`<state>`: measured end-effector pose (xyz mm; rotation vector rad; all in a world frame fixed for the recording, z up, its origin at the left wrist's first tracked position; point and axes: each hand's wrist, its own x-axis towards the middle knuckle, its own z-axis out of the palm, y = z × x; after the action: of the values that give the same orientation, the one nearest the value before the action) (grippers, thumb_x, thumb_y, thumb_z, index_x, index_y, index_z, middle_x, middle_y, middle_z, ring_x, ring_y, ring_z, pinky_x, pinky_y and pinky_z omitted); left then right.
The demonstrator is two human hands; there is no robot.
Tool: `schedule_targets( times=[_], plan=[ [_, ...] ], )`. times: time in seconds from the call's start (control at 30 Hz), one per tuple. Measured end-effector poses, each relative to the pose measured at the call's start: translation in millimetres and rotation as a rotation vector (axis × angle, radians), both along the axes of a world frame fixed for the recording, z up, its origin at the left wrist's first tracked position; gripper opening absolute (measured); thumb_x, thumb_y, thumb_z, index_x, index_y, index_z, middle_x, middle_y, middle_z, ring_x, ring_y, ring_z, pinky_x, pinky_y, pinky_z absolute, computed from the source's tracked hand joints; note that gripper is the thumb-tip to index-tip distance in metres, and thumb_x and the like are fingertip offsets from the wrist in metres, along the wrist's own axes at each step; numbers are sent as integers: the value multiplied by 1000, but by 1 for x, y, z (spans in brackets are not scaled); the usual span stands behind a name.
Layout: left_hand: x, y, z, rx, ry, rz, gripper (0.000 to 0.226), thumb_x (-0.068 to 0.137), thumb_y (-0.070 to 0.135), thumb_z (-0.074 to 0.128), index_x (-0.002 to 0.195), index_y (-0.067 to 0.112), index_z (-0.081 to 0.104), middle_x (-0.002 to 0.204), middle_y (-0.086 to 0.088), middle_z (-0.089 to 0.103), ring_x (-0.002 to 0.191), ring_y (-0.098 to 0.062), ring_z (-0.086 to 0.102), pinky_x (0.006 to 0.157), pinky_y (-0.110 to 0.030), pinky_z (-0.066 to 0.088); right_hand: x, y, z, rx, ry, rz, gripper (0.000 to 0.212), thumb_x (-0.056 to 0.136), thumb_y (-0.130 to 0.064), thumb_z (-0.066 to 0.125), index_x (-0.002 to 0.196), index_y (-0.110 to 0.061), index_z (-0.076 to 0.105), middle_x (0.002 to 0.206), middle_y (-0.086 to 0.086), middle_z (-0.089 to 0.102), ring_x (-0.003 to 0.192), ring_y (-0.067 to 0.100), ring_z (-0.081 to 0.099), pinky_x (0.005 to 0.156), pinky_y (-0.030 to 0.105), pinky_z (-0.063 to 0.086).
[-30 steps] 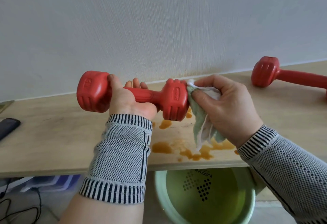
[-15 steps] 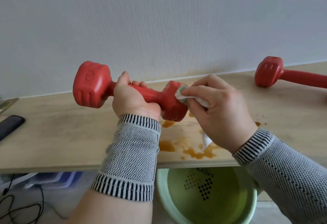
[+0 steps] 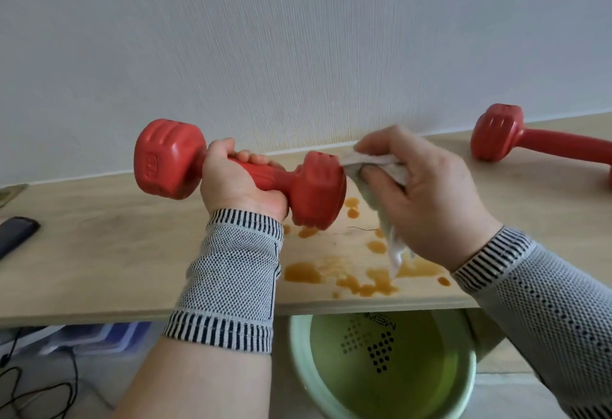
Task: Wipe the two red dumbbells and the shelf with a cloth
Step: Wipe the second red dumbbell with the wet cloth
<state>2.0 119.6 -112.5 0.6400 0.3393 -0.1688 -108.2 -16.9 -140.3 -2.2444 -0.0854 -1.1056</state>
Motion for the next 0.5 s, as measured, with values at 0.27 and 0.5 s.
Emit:
schedule_targets(
  times=[0.27,0.5],
  plan=[
    [-2,-7,-2,156,-91,-39,25,84,16,55,65,19,41,49,9,41,41,-10,40,51,-22,36,2,12,-9,-276,38,80,13,87,-9,59,91,-14,70,94,1,62,84,23,57,76,25,46],
    [-7,-6,0,208,-134,-83,21,83,13,54,67,20,42,49,9,40,41,-9,39,51,-23,35,3,4,-10,-266,12,36,16,87,-4,56,89,-12,69,93,1,64,82,25,57,74,29,48]
  ],
)
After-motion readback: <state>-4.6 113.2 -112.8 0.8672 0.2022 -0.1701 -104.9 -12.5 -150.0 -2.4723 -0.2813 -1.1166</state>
